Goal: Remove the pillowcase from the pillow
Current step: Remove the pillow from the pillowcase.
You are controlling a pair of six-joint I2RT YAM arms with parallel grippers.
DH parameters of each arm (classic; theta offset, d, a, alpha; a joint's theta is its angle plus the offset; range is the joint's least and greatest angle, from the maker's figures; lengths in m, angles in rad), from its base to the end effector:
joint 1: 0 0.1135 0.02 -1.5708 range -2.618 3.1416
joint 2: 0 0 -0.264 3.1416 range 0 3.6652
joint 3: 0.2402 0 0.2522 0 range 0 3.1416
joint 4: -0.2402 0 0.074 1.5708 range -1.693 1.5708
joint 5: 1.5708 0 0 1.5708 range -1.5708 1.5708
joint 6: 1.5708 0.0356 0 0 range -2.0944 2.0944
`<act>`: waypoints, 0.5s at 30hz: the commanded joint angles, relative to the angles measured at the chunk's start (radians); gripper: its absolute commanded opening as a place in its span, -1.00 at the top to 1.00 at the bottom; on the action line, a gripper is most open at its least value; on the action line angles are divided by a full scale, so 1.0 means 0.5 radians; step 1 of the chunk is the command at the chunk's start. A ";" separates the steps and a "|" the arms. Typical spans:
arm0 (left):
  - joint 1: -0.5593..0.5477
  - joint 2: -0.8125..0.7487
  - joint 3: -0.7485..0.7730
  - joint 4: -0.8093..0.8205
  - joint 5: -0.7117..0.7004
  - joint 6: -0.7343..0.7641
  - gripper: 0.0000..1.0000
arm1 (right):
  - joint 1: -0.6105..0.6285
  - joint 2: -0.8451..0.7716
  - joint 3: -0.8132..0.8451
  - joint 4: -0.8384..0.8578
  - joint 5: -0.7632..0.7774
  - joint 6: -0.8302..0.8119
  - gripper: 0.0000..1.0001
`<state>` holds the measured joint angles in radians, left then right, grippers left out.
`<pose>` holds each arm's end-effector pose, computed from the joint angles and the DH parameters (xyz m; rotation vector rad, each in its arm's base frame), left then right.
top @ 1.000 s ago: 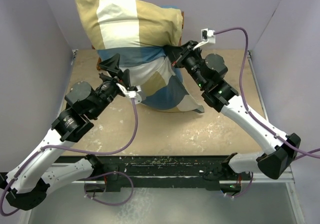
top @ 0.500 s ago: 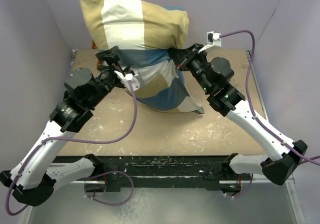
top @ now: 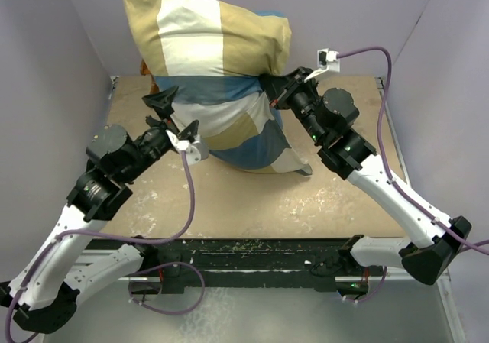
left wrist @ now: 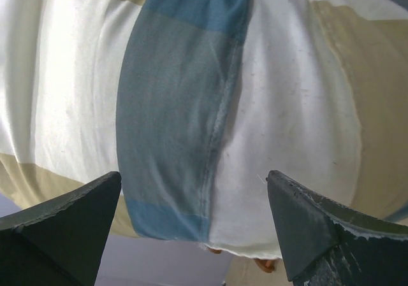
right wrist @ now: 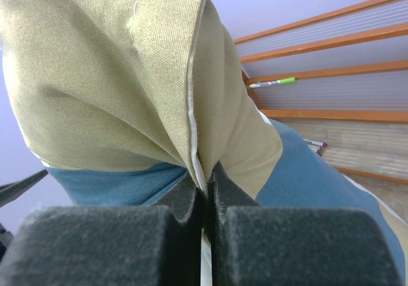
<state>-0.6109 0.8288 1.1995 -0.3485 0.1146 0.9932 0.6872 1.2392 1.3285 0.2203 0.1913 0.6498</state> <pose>0.1267 -0.0937 0.4552 1.1773 1.0122 0.2138 0.2180 0.1701 0.4779 0.1493 1.3281 1.0252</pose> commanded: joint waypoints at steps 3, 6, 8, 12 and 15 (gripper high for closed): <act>0.005 0.017 -0.122 0.647 -0.108 0.070 -0.99 | 0.007 -0.153 0.049 0.251 0.029 -0.014 1.00; 0.004 0.005 -0.174 0.758 -0.073 0.076 -0.99 | 0.012 -0.165 0.024 0.253 0.037 -0.019 1.00; 0.007 0.006 -0.195 0.822 -0.055 0.090 -0.99 | 0.016 -0.171 0.013 0.249 0.044 -0.019 1.00; 0.004 0.052 -0.212 0.896 -0.044 0.161 -0.99 | 0.029 -0.168 0.007 0.246 0.041 -0.020 1.00; 0.004 0.100 -0.217 0.952 -0.081 0.213 -0.99 | 0.032 -0.171 0.012 0.245 0.038 -0.021 1.00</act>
<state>-0.6106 0.8574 1.0988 0.0097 0.0792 1.0519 0.6979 1.2049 1.3064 0.2127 0.1913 0.6403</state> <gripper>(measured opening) 0.993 0.012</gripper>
